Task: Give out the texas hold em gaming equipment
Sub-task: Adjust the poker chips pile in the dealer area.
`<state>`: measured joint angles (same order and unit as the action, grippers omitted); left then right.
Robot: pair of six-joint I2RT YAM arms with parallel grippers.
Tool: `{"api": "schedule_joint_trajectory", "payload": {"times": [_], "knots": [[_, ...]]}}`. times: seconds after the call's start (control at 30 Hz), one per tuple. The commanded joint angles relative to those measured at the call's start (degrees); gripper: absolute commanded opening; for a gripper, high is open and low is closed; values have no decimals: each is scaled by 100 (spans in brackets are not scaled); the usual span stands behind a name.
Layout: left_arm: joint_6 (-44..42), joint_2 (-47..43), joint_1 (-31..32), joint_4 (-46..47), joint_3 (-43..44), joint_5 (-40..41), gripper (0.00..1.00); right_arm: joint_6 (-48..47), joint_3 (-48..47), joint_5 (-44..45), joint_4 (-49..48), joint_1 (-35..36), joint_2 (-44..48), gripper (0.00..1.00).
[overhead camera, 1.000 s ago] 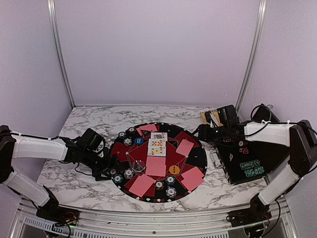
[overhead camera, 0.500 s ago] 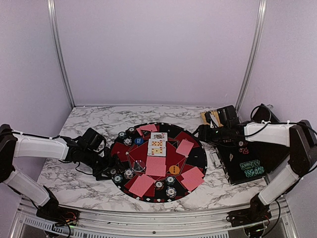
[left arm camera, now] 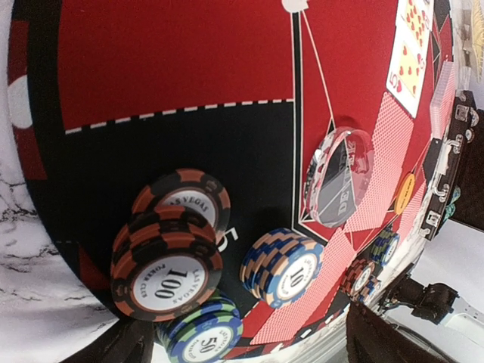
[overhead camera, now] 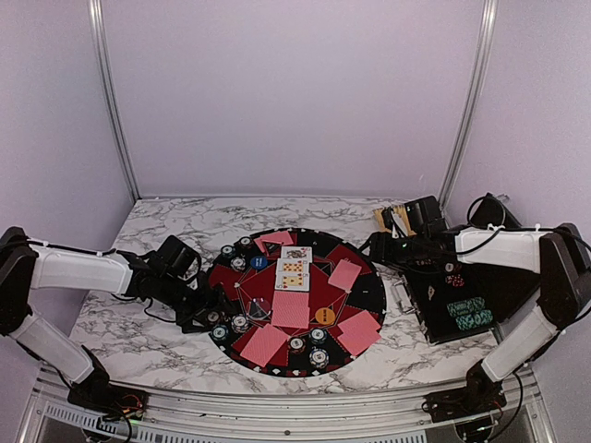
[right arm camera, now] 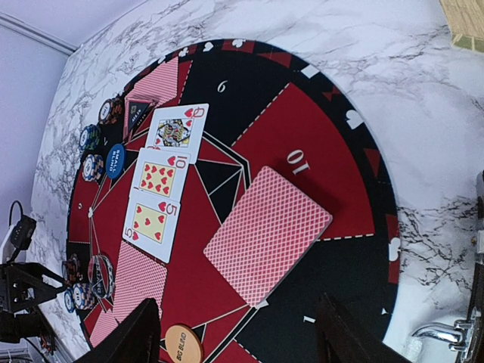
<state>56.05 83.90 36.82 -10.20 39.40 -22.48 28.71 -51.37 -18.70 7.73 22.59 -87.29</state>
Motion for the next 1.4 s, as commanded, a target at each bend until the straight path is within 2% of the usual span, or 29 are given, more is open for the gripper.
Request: {"api": "schedule_joint_trajectory", "payload": {"times": [0.0,0.67,1.1,1.27,1.37], "knots": [[-125,142,-7,67,181,2,89,14,-5,33,-50,44,79,68],[-305,378,-140,39,428,-71,89,-13,-35,58,16,44,89,68],[-593,-393,-301,-568,238,218,92,-14,-76,156,-16,44,241,68],[-967,-624,-339,-809,552,461,99,-49,-78,329,-30,42,416,69],[-1227,-722,-408,-895,794,754,99,-95,-96,456,-27,44,588,71]]}}
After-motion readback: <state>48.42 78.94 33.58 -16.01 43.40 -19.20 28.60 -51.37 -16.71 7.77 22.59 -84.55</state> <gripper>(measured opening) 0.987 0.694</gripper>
